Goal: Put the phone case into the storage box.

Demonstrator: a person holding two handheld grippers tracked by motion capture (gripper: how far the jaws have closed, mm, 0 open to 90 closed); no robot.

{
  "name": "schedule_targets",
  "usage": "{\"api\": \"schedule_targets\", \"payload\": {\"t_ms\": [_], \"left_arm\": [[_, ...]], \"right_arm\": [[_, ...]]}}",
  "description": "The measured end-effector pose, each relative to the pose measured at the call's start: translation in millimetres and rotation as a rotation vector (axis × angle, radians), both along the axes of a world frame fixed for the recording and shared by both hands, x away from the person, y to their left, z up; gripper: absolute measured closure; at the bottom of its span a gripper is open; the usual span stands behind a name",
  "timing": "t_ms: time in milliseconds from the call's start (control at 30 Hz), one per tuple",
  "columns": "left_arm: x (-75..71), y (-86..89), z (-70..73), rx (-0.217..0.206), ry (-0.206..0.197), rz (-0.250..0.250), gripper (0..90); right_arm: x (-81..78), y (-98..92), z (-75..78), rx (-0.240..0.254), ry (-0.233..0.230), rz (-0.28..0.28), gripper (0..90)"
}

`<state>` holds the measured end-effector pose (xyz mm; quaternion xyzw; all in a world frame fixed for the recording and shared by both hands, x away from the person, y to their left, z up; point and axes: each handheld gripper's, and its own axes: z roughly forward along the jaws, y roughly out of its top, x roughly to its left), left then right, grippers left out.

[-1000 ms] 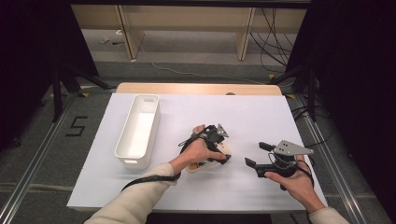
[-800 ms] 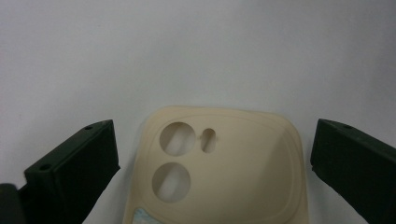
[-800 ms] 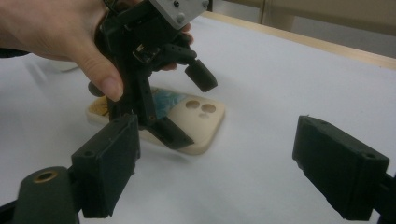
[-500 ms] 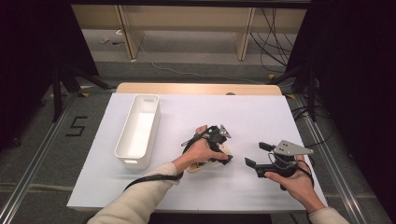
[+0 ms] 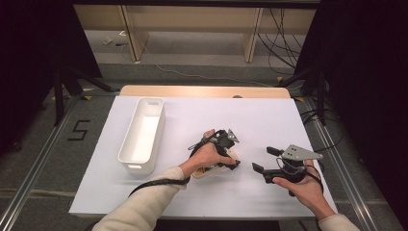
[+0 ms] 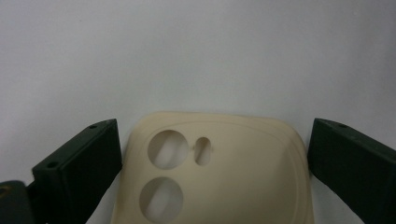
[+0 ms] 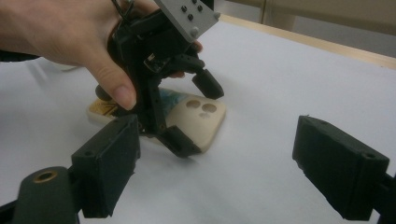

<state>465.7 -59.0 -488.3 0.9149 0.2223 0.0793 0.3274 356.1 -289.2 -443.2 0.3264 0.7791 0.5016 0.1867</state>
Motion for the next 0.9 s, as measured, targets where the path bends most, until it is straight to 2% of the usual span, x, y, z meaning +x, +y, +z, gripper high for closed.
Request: {"api": "schedule_targets", "payload": {"t_ms": [267, 433, 900], "left_arm": [[2.2, 1.2, -0.2, -0.008, 0.030, 0.005, 4.8], [3.1, 1.7, 0.4, -0.012, 0.035, 0.006, 6.9], [3.6, 1.6, 2.0, 0.011, 0.030, 0.001, 9.7]], "right_arm": [[0.1, 0.1, -0.2, 0.001, 0.000, 0.002, 15.8], [0.0, 0.3, -0.2, -0.003, 0.001, 0.002, 15.8], [-0.2, 0.3, -0.2, -0.003, 0.001, 0.002, 15.8]]}}
